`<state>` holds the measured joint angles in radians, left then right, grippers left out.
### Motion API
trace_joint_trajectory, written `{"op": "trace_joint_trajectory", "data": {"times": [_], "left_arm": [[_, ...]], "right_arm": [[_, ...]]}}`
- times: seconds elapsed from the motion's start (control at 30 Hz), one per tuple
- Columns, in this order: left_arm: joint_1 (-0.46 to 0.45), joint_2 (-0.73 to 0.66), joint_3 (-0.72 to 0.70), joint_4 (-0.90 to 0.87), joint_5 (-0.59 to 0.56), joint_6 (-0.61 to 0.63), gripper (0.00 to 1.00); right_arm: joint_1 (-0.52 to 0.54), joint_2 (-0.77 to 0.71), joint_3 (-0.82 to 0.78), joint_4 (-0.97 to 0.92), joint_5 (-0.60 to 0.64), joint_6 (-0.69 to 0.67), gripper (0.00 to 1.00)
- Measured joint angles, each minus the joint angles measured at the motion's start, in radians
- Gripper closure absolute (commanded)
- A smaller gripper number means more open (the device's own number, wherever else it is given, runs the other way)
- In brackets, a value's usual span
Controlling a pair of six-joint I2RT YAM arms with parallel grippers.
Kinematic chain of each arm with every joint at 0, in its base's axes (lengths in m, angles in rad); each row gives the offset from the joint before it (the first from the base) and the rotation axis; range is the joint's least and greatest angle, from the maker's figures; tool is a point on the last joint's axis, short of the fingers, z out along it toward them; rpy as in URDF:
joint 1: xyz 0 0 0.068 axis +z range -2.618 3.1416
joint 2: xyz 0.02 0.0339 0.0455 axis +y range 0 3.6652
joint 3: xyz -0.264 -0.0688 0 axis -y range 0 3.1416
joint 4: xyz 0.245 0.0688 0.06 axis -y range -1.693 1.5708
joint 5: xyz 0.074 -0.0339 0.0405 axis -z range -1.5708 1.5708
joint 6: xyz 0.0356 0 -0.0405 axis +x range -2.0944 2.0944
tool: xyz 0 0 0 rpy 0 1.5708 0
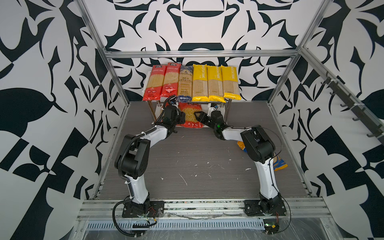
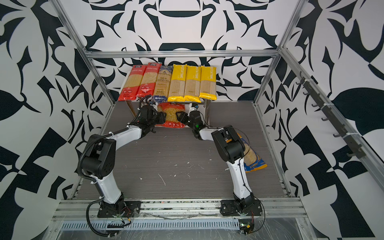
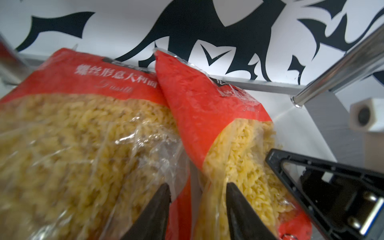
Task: Arrange pasta packages on shelves
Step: Place the pasta bag on the shelf, then move the pasta bag to the center of the table.
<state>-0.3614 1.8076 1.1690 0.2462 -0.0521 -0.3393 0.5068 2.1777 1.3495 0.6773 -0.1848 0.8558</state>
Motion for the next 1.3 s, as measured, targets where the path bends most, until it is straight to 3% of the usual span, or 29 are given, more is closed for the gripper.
{"op": "trace_joint_trajectory", "data": {"times": [0.4,0.73,0.93,1.07,1.3], "left_arm": [[-0.006,-0.158,-0.123,-0.005,-0.006,-0.054,0.37],[-0.058,-0.326,-0.270,-0.008,-0.041,-0.089,0.35],[-0.100,-0.447,-0.368,-0.029,-0.079,-0.119,0.35],[-0.149,-0.534,-0.436,-0.053,-0.119,-0.142,0.35],[-0.237,-0.671,-0.517,-0.089,-0.174,-0.190,0.35]], "right_arm": [[0.000,-0.203,-0.158,-0.154,0.025,-0.069,0.27],[0.063,-0.440,-0.423,-0.275,0.059,-0.193,0.35],[0.114,-0.678,-0.550,-0.508,0.182,-0.321,0.37],[0.109,-0.804,-0.587,-0.719,0.342,-0.398,0.32],[0.092,-0.855,-0.550,-1.035,0.578,-0.521,0.31]]}}
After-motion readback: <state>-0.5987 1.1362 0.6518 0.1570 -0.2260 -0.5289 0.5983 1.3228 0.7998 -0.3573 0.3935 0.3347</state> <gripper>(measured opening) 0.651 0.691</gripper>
